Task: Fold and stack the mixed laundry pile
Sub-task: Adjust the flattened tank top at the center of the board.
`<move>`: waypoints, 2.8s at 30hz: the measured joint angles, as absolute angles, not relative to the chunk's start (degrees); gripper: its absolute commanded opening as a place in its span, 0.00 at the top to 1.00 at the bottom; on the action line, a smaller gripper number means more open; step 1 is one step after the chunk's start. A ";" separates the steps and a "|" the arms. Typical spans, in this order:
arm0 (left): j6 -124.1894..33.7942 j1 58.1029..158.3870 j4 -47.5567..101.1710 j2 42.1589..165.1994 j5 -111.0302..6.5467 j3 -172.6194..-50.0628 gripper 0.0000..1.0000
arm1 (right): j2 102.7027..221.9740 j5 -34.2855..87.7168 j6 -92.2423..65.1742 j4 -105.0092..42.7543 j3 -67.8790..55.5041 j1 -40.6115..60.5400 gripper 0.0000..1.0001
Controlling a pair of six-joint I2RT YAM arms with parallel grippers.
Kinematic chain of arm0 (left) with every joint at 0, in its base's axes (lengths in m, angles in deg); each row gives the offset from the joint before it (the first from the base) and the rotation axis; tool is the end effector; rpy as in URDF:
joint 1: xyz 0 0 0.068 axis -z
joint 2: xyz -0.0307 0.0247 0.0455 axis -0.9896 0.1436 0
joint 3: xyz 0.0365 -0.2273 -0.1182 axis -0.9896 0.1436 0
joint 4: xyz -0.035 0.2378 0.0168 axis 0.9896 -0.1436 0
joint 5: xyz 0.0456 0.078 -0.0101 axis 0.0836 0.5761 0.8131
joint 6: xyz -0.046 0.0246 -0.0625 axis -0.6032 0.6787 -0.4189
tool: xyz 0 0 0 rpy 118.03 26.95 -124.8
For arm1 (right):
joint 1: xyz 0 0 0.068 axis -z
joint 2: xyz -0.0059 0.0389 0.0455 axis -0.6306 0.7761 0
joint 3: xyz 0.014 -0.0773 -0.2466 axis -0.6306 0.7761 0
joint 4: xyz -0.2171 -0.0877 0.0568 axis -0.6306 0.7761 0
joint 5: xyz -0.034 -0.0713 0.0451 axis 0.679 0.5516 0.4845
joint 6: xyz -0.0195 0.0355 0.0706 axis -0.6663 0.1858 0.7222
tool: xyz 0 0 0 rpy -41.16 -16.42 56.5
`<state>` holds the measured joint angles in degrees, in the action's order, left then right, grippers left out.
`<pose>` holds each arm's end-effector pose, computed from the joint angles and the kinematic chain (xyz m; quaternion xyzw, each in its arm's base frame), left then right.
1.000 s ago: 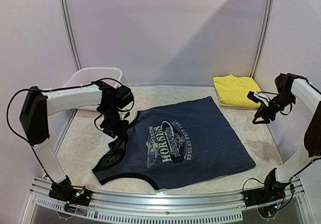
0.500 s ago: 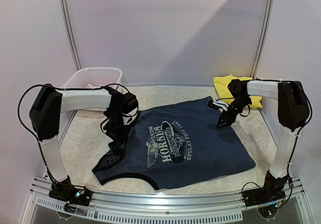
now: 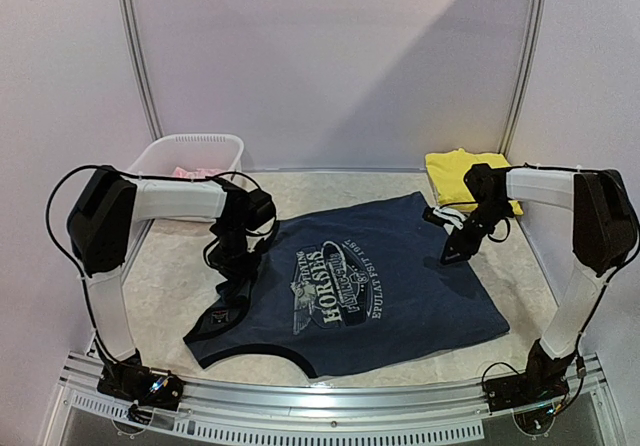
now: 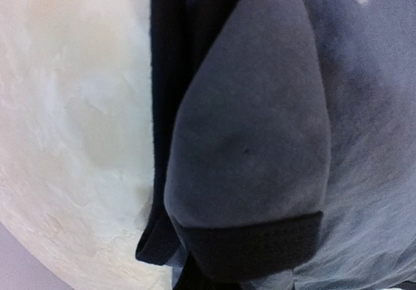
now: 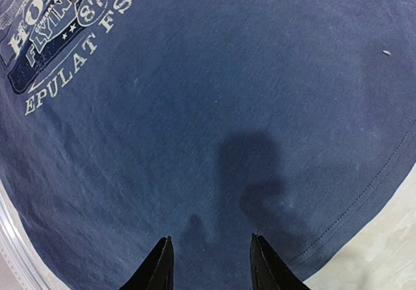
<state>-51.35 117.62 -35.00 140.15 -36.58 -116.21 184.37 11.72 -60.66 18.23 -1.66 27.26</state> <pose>0.2638 -0.1795 0.1234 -0.1598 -0.9842 -0.0754 0.0062 0.3045 0.0916 0.1514 -0.4423 0.8725 0.1729 0.1148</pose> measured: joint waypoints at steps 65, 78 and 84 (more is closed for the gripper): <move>-48.10 109.06 -39.41 129.18 -29.57 -118.13 0.85 | 188.19 13.49 -59.57 17.31 0.52 27.26 0.61; -47.84 109.14 -41.23 127.91 -26.44 -116.32 0.69 | 186.31 12.58 -60.60 19.67 2.09 27.26 0.60; -49.74 113.71 -39.09 118.71 -35.90 -103.99 0.73 | 174.90 11.44 -65.82 22.30 5.94 25.49 0.57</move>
<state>-49.74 113.71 -39.09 118.71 -35.90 -103.99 174.90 11.44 -65.82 22.30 5.94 25.49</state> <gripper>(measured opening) 0.277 0.427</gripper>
